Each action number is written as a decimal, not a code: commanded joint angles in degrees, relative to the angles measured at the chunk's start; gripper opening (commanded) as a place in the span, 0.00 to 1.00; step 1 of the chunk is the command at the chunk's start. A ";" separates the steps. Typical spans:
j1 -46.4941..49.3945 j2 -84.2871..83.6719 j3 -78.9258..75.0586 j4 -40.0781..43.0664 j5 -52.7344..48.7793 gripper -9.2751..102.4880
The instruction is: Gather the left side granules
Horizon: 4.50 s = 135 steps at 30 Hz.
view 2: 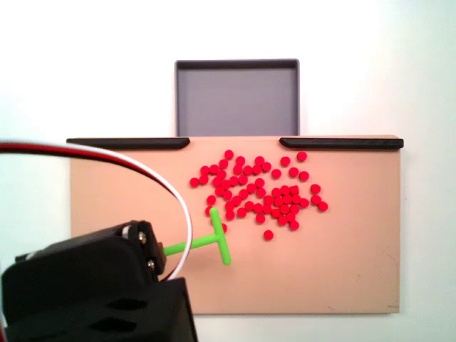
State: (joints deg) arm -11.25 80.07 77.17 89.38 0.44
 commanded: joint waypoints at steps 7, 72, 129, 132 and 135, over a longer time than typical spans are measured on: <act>-2.37 -2.55 -3.43 0.18 5.89 0.08; -5.10 -30.15 -29.79 0.18 16.96 0.08; 3.43 -32.43 -28.83 1.58 14.77 0.08; 3.52 -32.43 -28.83 1.58 14.41 0.08; 3.60 -32.43 -28.83 1.58 14.33 0.08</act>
State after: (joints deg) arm -8.79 47.29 47.72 91.32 15.47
